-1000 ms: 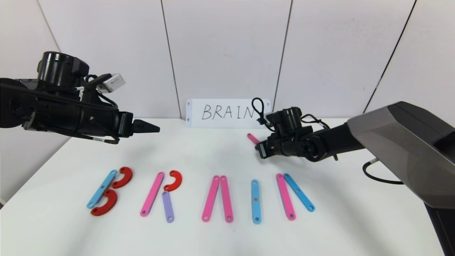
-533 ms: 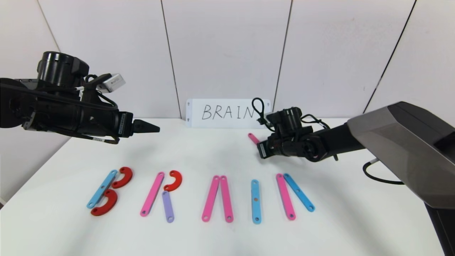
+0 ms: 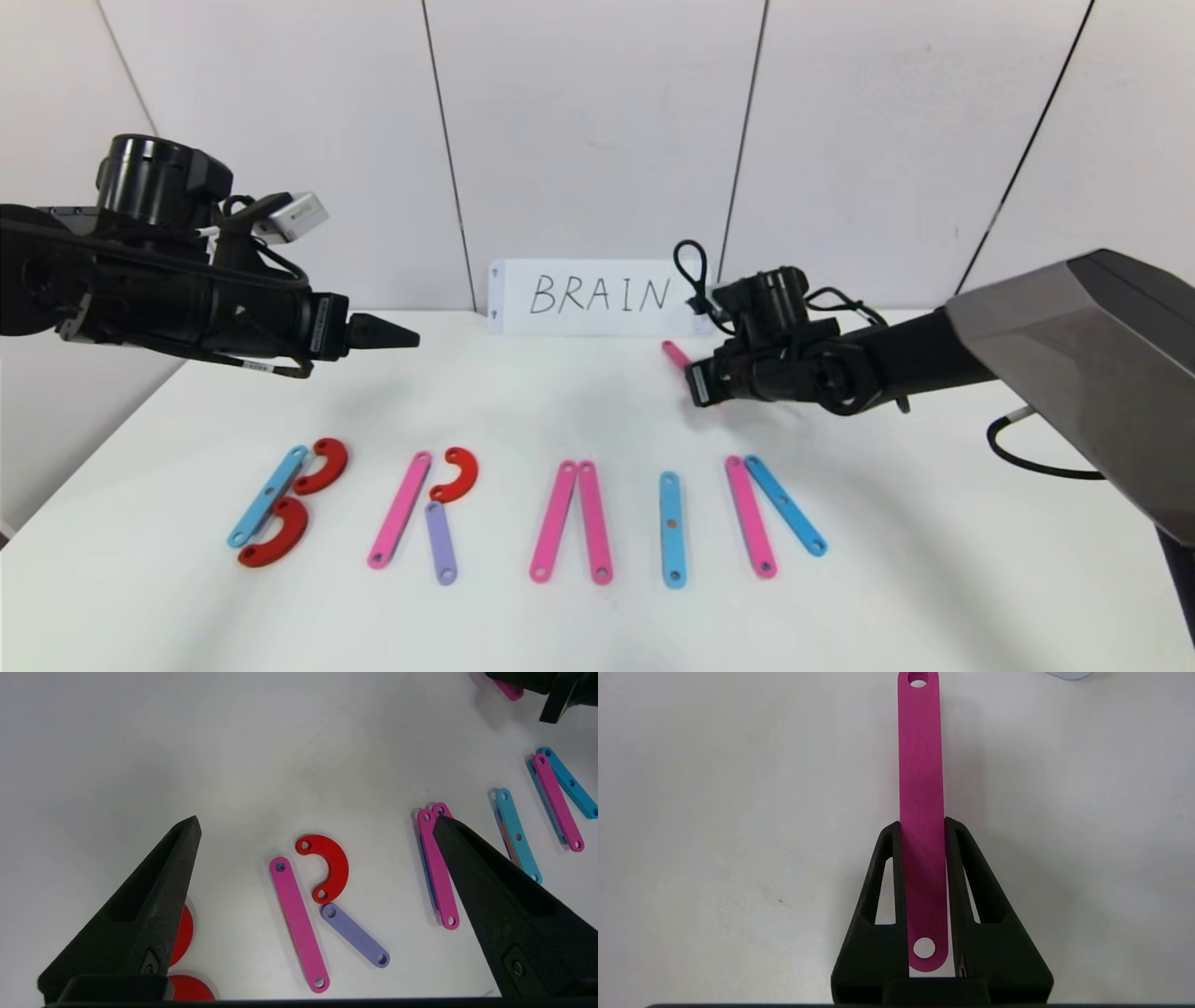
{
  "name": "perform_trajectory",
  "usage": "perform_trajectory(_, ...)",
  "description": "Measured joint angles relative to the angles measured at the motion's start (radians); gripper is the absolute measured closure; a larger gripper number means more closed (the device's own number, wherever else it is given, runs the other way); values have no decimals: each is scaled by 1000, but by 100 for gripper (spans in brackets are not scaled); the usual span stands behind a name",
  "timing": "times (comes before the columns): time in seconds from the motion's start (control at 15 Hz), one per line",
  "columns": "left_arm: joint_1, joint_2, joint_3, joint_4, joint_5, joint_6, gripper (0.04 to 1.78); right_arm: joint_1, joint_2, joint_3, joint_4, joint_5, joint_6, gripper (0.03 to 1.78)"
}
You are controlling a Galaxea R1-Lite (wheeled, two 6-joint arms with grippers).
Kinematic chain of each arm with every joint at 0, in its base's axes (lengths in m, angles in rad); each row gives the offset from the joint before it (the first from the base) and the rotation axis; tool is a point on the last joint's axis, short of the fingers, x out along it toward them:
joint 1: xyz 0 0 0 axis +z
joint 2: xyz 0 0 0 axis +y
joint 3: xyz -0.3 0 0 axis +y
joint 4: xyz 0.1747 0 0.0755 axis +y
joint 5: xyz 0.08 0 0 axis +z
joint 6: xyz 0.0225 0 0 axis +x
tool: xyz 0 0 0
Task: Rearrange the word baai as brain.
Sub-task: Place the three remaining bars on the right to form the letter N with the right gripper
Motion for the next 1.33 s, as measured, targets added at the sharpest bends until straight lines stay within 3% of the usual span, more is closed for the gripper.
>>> perform_trajectory(0.2, 0, -2, 0, 1, 0, 0, 9, -10, -73, 52, 6, -37, 45, 153)
perform_trajectory(0.47, 0, -5, 1, 2, 0, 0, 9, -29, -186, 198, -7, -139, 151, 153)
perform_trajectory(0.67, 0, -9, 3, 1, 0, 0, 9, -35, -268, 325, -10, -221, 265, 153)
perform_trajectory(0.93, 0, -10, 3, 2, 0, 0, 9, -34, -370, 517, -31, -232, 315, 153)
perform_trajectory(1.33, -1, -10, 4, 1, -1, 0, 9, -16, -428, 729, -159, -227, 352, 153)
